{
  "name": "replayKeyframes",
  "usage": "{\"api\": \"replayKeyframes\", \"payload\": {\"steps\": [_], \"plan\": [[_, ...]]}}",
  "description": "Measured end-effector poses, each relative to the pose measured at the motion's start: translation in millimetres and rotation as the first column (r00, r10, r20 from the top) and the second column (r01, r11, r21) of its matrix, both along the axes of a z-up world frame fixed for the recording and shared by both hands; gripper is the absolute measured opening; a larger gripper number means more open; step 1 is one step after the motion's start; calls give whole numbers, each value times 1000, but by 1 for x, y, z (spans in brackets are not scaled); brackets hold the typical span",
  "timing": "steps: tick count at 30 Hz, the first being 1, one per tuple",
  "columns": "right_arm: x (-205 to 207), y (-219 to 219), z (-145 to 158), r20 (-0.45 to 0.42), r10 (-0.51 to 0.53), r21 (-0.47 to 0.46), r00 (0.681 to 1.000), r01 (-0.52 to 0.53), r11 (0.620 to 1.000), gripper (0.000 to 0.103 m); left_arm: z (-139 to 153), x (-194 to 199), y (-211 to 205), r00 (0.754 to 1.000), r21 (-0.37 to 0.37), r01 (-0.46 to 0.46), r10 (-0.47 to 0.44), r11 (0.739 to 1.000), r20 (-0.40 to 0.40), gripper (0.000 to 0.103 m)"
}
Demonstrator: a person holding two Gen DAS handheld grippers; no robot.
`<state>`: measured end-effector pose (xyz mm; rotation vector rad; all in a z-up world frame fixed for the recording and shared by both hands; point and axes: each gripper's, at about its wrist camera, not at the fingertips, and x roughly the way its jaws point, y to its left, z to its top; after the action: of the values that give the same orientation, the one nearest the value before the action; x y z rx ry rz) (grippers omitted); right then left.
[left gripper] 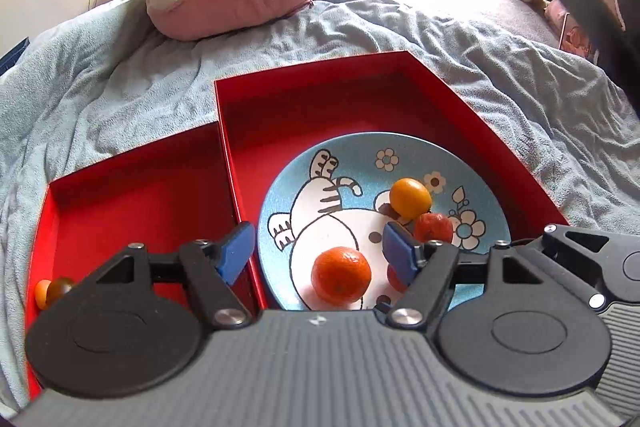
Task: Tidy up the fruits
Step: 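Move both grippers back over the remaining fruits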
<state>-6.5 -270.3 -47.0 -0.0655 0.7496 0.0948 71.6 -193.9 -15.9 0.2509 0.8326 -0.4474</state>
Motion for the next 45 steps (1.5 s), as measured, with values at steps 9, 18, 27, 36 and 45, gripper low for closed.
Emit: {"api": "replayKeyframes", "payload": {"steps": [9,18,27,36,45], "plan": [[-11,17,25,60,36,-25,998,-34,999,50,27,-15,31,996,-26,-66,68,997,49,76],[-21,48,42,103,113,-51,988,-108,993,50,39,-20,83,974,-45,-210,213,977,74,76],[-27,76,50,114,185,-77,976,-177,981,50,39,-20,146,906,-31,-413,415,910,86,76],[-36,105,52,102,252,-105,962,-241,965,50,27,-25,189,856,-27,-512,513,858,56,76],[-34,128,44,61,291,-120,955,-282,952,50,10,-26,217,831,-25,-555,555,832,23,76]]}}
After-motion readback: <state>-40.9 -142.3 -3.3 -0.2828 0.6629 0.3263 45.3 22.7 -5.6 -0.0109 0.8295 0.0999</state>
